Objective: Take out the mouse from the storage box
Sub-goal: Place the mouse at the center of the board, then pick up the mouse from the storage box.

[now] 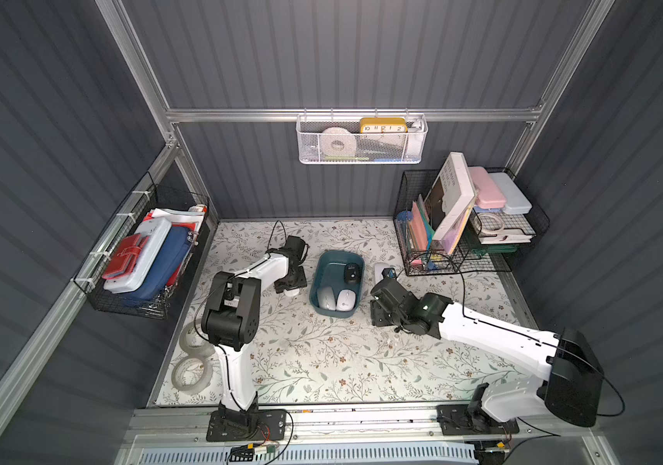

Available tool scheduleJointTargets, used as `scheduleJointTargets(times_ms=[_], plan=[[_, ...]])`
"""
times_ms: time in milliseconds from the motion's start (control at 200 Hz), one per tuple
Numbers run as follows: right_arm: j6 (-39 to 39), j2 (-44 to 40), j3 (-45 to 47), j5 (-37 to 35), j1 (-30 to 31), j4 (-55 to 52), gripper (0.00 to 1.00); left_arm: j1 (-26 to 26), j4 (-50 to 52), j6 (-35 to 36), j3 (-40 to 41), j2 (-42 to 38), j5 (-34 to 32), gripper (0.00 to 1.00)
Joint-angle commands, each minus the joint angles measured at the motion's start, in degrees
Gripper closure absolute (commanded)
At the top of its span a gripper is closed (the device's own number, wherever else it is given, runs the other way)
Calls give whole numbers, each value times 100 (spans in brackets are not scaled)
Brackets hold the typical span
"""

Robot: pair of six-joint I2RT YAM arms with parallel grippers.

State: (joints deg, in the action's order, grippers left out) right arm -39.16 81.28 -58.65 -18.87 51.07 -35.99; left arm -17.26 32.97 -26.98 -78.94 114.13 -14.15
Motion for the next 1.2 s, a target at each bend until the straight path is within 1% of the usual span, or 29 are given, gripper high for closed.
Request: scheduleJointTargets(times_ms=[0, 100, 220, 260, 375, 515, 695, 906, 1041, 1191], plan=[[-13, 119, -222, -88, 83, -49, 35, 22, -106, -91, 106, 66, 20, 37], [-6, 254, -373, -121, 129, -77, 35, 21, -77, -105, 115, -24, 59, 26], [13, 465, -687, -154, 140, -151, 35, 20, -2, -161, 201, -340, 104, 24], [13, 565, -821, -177, 149, -179, 35, 21, 40, -194, 256, -503, 152, 22], [37, 936, -1269, -53, 158, -201, 34, 21, 34, -346, 582, -1288, 220, 14], [120, 1800, -2155, 42, 201, -432, 34, 21, -143, -480, 1237, -2461, 141, 4], [225, 2757, -3101, 150, 259, -612, 34, 21, -237, -672, 1961, -3616, -78, 3], [378, 3679, -4007, 218, 298, -767, 34, 21, -685, -804, 2716, -5027, -305, 1], [488, 4236, -4558, 219, 290, -907, 34, 21, -732, -793, 2827, -5508, -429, 1], [565, 4698, -4867, 130, 264, -957, 34, 21, -749, -774, 2893, -5801, -547, 1]])
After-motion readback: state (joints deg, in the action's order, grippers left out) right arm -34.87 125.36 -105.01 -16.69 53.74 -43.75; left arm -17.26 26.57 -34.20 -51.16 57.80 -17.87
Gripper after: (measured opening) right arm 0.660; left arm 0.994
